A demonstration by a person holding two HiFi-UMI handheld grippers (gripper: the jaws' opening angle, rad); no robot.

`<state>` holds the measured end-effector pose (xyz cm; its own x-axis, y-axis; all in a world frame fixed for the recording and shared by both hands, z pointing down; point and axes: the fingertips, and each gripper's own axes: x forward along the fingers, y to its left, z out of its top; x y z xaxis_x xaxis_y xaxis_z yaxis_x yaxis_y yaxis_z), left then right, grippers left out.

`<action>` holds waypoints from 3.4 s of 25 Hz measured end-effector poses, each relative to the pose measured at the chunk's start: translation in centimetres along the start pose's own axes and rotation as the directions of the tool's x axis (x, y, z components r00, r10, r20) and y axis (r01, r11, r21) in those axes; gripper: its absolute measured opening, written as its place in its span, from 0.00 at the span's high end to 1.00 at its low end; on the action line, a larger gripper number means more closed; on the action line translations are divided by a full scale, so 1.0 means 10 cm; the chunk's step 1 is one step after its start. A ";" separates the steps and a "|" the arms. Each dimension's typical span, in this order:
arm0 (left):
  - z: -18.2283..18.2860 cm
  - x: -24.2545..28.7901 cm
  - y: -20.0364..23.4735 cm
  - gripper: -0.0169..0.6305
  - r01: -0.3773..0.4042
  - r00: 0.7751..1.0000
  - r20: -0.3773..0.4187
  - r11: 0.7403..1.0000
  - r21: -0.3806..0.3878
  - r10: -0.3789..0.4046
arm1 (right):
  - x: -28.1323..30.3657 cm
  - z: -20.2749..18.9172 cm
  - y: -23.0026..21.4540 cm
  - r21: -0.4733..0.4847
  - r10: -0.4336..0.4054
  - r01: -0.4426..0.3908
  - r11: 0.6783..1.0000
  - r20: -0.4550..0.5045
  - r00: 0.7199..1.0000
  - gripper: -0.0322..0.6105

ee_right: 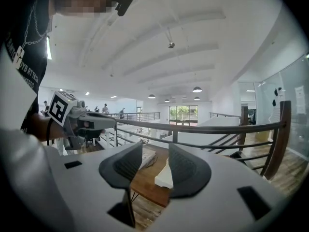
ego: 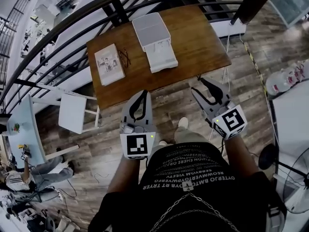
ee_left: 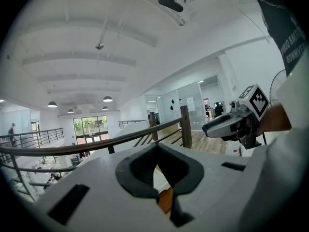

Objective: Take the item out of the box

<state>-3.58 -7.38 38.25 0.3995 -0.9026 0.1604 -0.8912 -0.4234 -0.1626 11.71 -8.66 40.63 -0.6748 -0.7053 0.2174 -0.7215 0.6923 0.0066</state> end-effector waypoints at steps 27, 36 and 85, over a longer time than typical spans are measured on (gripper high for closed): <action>0.46 0.64 -0.04 0.97 -0.117 0.993 -0.003 0.993 -0.001 0.117 | 0.31 0.26 -0.76 -0.013 0.127 -0.127 0.992 0.060 0.990 0.69; 0.33 0.72 0.29 0.96 -0.109 0.994 -0.029 0.994 -0.008 0.108 | 0.70 0.26 -0.74 0.011 0.120 -0.120 0.993 0.048 0.992 0.69; -0.17 1.74 2.71 0.96 -0.092 0.993 -0.079 0.996 -0.023 0.090 | 3.73 -2.39 -1.43 0.050 -0.002 0.036 0.998 -0.553 0.834 0.65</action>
<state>-21.12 -34.47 38.29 0.3000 -0.9279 0.2212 -0.9288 -0.3370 -0.1542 0.58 -41.24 72.01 -0.4753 -0.5050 0.7204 -0.7519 0.6583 -0.0346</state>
